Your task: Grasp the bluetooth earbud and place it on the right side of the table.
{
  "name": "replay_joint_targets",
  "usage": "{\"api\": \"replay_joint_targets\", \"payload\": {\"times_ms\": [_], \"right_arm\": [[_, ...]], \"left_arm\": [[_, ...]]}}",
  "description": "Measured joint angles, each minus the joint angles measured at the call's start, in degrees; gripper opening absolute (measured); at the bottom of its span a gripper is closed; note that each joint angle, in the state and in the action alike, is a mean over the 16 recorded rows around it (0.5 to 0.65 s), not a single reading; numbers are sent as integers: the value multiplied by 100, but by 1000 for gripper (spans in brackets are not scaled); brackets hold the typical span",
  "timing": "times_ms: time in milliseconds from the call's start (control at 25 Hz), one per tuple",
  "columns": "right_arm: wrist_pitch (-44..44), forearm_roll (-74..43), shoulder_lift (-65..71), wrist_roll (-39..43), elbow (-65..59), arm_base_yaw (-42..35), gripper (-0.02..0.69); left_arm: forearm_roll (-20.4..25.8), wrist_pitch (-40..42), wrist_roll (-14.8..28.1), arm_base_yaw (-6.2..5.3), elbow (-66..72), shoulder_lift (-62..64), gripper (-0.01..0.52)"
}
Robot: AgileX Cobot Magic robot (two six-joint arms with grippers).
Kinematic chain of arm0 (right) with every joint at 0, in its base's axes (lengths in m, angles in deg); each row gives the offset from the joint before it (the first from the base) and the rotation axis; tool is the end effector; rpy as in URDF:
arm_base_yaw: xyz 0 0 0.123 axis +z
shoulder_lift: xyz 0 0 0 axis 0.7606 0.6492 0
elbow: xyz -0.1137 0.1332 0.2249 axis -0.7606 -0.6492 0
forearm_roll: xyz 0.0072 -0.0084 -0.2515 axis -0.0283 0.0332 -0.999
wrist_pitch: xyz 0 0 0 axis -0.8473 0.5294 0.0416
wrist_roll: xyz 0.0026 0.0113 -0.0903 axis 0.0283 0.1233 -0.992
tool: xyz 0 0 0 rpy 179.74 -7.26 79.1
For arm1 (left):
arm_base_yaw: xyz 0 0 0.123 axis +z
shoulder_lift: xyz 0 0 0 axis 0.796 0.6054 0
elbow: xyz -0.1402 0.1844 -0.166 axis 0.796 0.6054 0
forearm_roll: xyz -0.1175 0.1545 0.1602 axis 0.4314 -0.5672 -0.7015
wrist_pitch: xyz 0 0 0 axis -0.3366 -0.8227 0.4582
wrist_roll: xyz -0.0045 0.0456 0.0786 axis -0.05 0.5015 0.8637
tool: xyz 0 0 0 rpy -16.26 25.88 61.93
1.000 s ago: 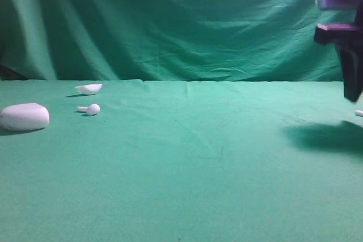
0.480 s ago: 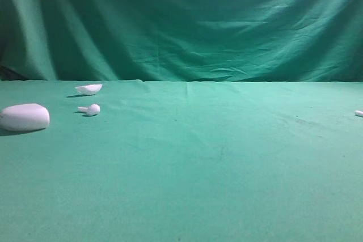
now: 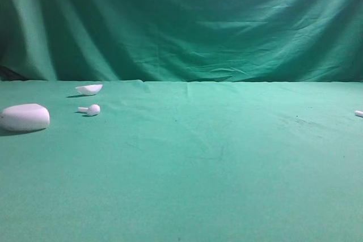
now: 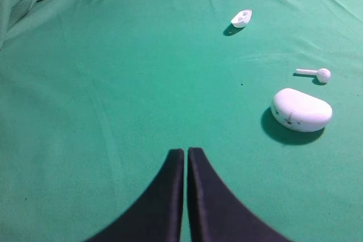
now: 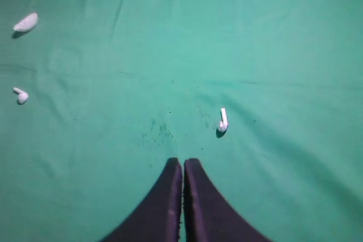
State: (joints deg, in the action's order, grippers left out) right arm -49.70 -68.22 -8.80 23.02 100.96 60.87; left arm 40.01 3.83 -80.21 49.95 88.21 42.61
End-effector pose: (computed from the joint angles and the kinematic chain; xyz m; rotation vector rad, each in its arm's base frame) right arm 0.0936 0.0245 0.3573 -0.1738 2.2429 0.2157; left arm 0.0527 -0.0025 0.1751 0.1160 1.8424 0.0195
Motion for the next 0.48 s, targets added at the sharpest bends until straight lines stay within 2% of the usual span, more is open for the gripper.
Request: {"api": "replay_joint_targets", "payload": {"times_ms": [240, 480], "right_arm": [[150, 104, -1513, 0, -596, 0, 0], [325, 192, -2438, 0, -832, 0, 0]], "left_arm": [[0, 0, 0, 0, 0, 0, 0], [0, 0, 0, 0, 0, 0, 0]]}}
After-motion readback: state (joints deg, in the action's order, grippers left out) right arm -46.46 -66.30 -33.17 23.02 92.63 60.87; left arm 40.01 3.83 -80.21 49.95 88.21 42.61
